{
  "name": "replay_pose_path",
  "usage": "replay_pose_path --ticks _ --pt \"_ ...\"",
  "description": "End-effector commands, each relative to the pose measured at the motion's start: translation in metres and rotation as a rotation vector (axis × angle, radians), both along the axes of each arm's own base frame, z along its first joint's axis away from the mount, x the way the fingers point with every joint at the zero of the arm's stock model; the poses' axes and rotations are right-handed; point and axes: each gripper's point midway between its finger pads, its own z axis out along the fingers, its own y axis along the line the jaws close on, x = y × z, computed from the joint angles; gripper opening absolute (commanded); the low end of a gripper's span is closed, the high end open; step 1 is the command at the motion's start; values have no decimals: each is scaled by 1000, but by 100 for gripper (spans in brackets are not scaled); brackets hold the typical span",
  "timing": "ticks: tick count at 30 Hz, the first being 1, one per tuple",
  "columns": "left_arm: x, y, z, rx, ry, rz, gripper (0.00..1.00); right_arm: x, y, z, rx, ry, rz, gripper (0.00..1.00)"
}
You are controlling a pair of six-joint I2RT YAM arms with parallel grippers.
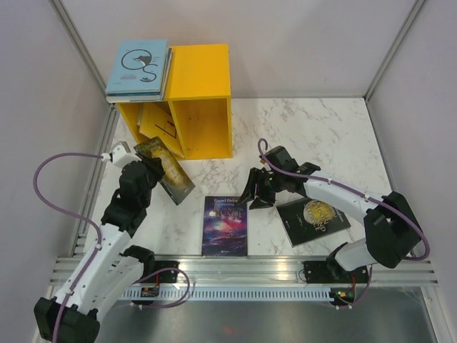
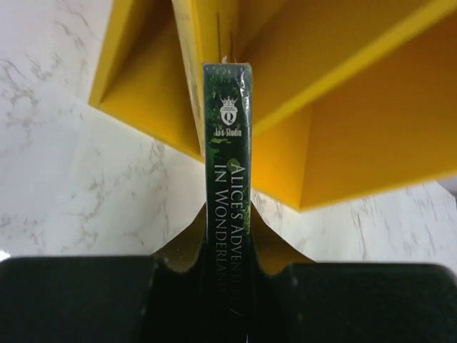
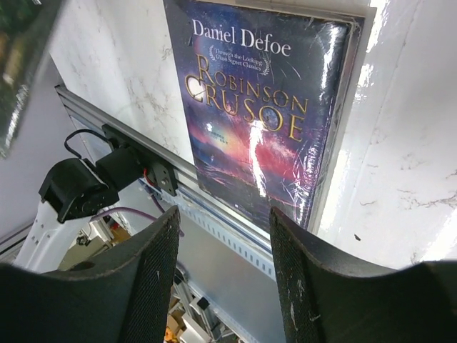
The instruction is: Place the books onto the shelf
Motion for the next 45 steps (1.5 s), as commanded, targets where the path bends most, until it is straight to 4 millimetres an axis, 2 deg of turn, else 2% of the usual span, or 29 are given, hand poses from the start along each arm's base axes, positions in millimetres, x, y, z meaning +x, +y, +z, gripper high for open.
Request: replay_pose_path --ticks 1,4,6,7,9,10,13,21,29,31,37,45 --pt "34 19 83 -25 -288 30 2 7 0 7 -16 -20 30 57" --pt "49 36 104 -6 -358 75 2 10 -1 7 -30 -18 38 57" --pt "57 36 124 1 -412 55 2 9 -1 4 -36 -12 48 56" --pt "63 41 123 0 -412 62 2 10 -1 2 -41 -3 47 56" --pt "66 40 138 -21 -466 47 2 9 0 -4 -49 12 58 55" --pt "70 42 137 -19 -462 52 2 9 -1 -6 -53 15 59 55" --pt "74 46 149 7 -495 69 2 8 -1 -13 -66 30 64 54" --pt "95 57 146 79 -502 122 2 5 -3 -31 -94 73 77 52" --pt "104 67 152 138 -533 172 2 3 -3 -46 -119 109 96 51" --pt "109 69 143 137 -515 186 2 4 -2 -48 -122 116 97 50" --pt "121 71 139 145 -529 197 2 2 -3 -57 -134 137 107 49" --pt "134 81 113 91 -512 273 2 3 -3 -65 -148 150 117 48"
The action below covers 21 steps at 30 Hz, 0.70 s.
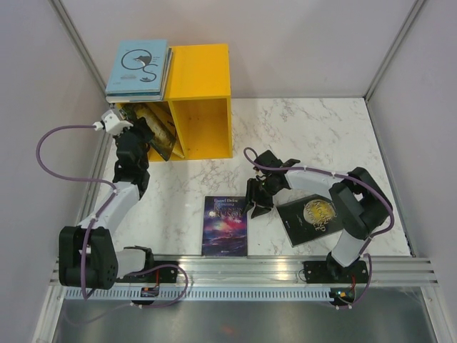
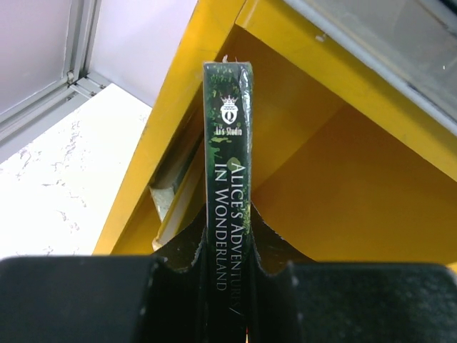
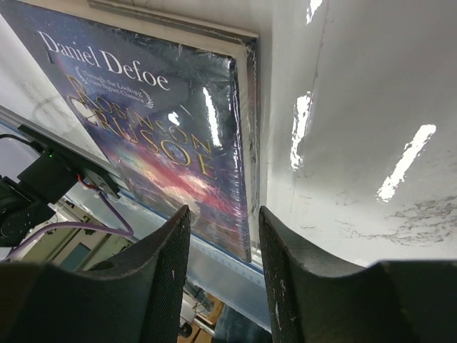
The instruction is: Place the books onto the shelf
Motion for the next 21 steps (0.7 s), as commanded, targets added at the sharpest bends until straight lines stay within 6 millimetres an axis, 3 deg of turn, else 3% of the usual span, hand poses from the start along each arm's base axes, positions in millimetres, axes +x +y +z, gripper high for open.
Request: replay_pose_path --ticks 1,11,12,13,15,21 --pt "0 18 62 -53 -249 97 2 9 7 6 23 -28 20 48" --pt "32 30 46 -90 -277 229 2 6 5 -6 6 2 35 47" --pt "35 28 55 -98 -308 236 2 6 5 -7 5 2 38 46" --pt "42 28 44 -92 -289 247 2 6 5 -8 3 6 39 46" --pt "48 27 51 -107 -327 261 2 3 5 -12 -3 18 45 46" --pt "71 15 30 -74 -289 266 3 4 5 -19 -10 36 51 44"
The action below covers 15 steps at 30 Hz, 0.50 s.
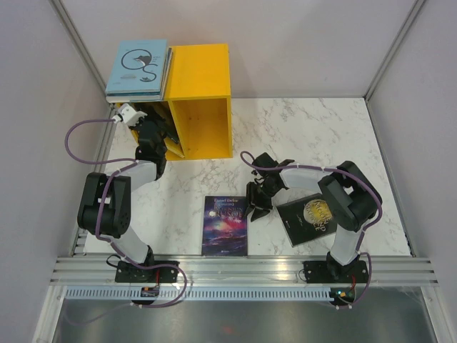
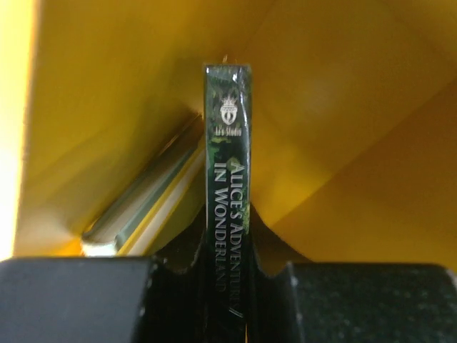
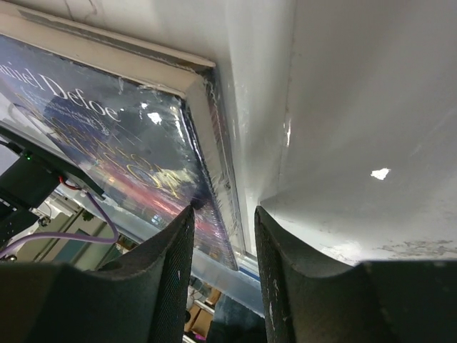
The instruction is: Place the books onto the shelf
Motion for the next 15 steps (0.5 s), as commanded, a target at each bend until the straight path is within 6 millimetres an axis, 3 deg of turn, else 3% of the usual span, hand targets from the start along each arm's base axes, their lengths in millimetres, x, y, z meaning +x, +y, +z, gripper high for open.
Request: replay_pose_path --ticks 1,3,6,7,10,11,15 --pt "-1 19 54 -34 -201 129 7 9 7 4 21 -27 20 44" --pt "2 13 37 -32 -168 118 26 10 7 2 19 -22 22 43" --pt "0 8 12 -40 -116 91 37 11 8 2 23 -25 25 43" --pt "-1 7 2 -37 -78 83 47 12 9 2 25 -24 24 43" --pt "-7 6 -9 -38 -38 68 59 14 10 2 29 -27 24 43" --pt "-9 4 -13 -33 -20 58 68 15 10 2 32 -30 25 43" --pt "-15 -1 -27 -36 53 22 75 14 11 1 36 -33 26 43"
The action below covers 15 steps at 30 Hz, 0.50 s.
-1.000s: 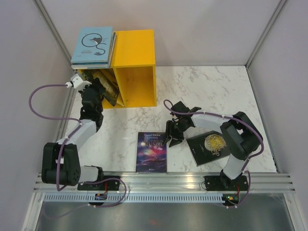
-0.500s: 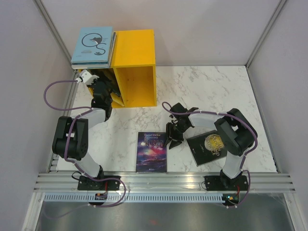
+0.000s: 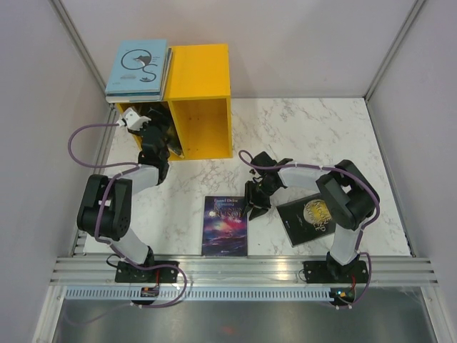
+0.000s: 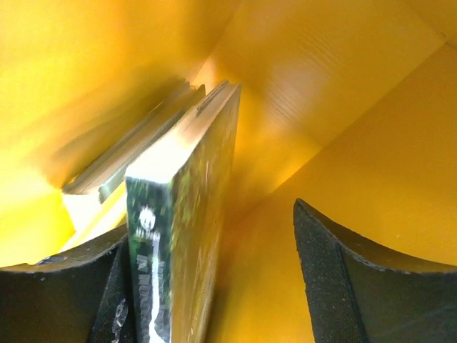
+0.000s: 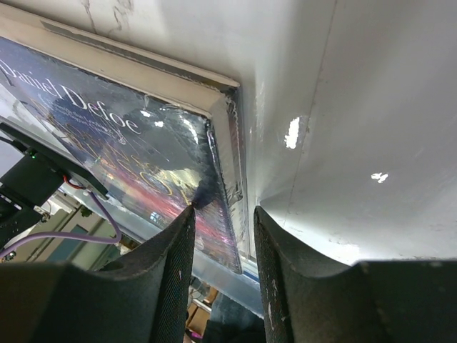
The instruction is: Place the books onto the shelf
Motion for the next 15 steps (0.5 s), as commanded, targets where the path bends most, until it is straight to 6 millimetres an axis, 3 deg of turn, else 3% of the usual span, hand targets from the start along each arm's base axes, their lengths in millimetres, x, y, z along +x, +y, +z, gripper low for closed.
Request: replay_pose_path --ticks 1,7,8,10,12,14,15 --pt "-13 14 -6 -22 50 39 76 8 5 0 18 -32 15 43" --pt "-32 18 -6 -22 116 48 87 10 3 7 31 -67 4 43" --pt "-36 20 6 -29 100 55 91 9 3 8 34 -71 2 43" --pt "-44 23 3 -20 151 66 94 9 2 10 39 -83 -4 43" --pt "-53 25 15 -31 153 72 96 8 1 10 44 -91 -10 43" --pt "-61 26 8 -27 205 73 100 6 0 11 49 -96 -20 43" --pt "-67 27 17 -34 195 74 100 7 1 12 55 -105 -22 43"
